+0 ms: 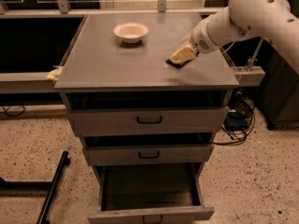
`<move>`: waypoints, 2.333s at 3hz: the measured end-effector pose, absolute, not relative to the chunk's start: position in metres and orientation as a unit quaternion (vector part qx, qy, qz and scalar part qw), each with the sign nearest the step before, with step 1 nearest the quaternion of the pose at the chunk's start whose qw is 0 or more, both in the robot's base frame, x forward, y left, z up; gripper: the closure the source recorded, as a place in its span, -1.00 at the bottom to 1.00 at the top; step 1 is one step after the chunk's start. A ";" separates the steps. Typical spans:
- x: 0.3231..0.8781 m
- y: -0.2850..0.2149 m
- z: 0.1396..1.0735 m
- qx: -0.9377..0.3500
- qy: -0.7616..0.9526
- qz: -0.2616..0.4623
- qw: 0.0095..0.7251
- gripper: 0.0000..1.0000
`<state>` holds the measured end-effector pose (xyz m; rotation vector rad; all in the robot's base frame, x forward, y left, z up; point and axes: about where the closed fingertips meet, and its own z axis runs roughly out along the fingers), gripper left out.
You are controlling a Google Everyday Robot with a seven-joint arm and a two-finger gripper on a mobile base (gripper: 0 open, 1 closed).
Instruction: Place rxbar chocolate into bottom drawer
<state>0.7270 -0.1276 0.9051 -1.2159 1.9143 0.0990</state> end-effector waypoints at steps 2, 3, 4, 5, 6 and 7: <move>0.742 -0.123 0.889 -0.491 0.766 0.030 0.415 -0.46; 0.751 -0.128 0.883 -0.487 0.770 0.021 0.412 -0.10; 0.758 -0.136 0.877 -0.482 0.776 0.009 0.406 0.37; 0.757 -0.141 0.869 -0.481 0.782 0.005 0.396 0.66; 0.756 -0.143 0.863 -0.481 0.786 0.006 0.389 0.37; 0.755 -0.142 0.859 -0.481 0.787 0.008 0.386 0.26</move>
Offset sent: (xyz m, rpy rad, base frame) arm 0.0221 0.0007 -0.0196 -0.0400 -0.0018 -0.0121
